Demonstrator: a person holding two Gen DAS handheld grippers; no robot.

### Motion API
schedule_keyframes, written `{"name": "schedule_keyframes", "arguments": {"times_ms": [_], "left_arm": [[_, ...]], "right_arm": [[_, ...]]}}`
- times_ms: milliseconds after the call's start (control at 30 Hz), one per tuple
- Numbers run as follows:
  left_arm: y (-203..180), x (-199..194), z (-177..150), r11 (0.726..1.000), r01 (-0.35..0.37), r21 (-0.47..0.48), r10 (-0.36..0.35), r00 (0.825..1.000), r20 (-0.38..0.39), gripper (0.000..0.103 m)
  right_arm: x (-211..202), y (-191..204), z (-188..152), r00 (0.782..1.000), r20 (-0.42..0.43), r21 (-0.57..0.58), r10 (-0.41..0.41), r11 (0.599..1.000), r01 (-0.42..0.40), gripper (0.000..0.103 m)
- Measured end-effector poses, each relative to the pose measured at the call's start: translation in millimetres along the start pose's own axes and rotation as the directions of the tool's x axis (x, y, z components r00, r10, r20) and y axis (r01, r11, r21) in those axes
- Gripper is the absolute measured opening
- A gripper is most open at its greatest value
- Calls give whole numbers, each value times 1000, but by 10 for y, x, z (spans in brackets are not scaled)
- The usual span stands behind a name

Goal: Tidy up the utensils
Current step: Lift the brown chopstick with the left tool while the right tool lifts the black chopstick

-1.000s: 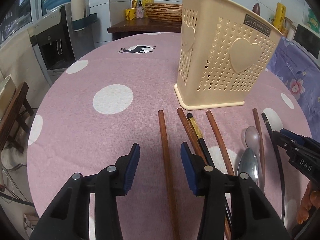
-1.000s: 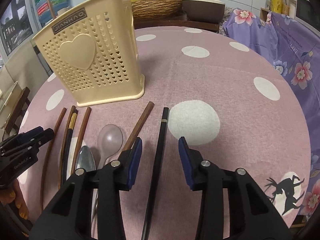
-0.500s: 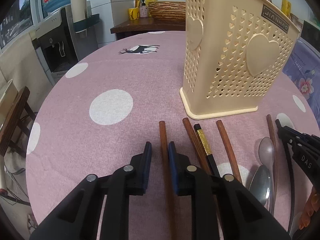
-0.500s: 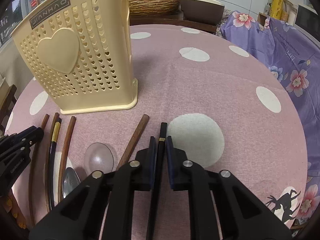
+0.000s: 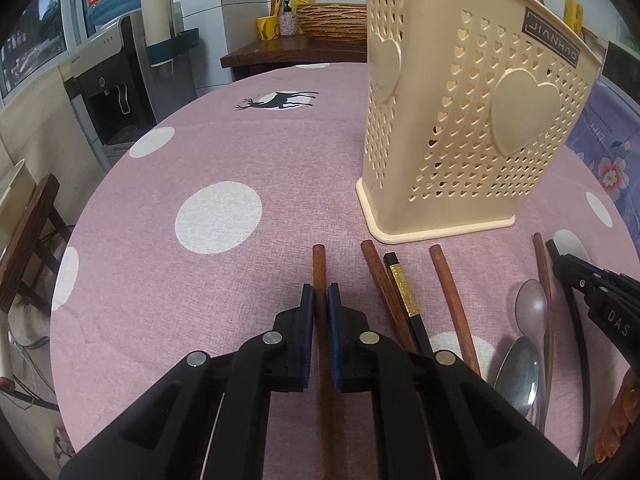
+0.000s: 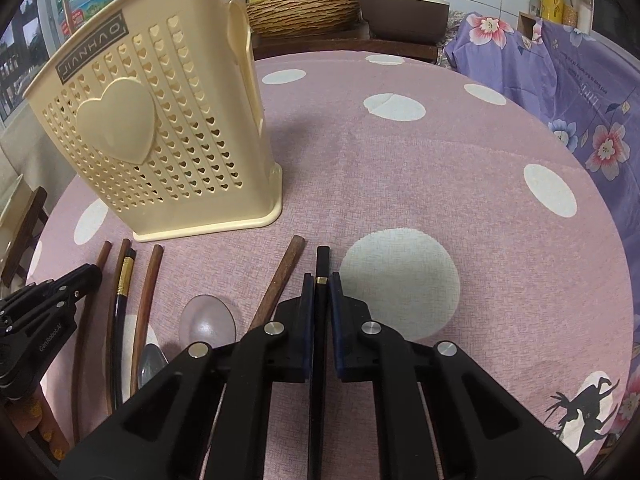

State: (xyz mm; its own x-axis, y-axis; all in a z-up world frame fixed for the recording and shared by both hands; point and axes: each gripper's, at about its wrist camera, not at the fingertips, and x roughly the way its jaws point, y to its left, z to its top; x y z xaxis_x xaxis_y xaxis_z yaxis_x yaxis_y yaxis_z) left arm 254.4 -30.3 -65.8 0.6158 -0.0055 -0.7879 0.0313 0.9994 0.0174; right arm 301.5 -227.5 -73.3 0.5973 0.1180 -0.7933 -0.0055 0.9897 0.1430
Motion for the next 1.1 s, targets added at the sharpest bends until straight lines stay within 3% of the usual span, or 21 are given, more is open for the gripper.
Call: {"name": "schedule_keyframes", "arguments": {"times_ms": [200, 333, 533, 700, 833, 1100], "left_arm": [[97, -176, 18, 998, 54, -42, -51, 997, 52, 8], [201, -530, 70, 991, 114, -70, -104, 985, 135, 8], [329, -1261, 135, 981, 188, -54, -164, 940, 298, 8], [396, -1665, 141, 978, 207, -23, -183, 907, 378, 8], [429, -1784, 171, 978, 210, -9, -188, 892, 412, 8], [470, -1813, 188, 979, 202, -4, -181, 887, 426, 8]], "right_arm": [[-241, -43, 34, 996, 64, 29, 63, 997, -65, 8], [-588, -85, 74, 985, 135, 31, 111, 993, -116, 8], [-1242, -170, 112, 950, 252, -1, 182, 982, -187, 8], [-1735, -262, 104, 920, 325, -43, 218, 976, -216, 8], [-1921, -312, 109, 910, 345, -69, 231, 973, -221, 8], [-2012, -250, 116, 906, 347, -101, 242, 970, -221, 8]]}}
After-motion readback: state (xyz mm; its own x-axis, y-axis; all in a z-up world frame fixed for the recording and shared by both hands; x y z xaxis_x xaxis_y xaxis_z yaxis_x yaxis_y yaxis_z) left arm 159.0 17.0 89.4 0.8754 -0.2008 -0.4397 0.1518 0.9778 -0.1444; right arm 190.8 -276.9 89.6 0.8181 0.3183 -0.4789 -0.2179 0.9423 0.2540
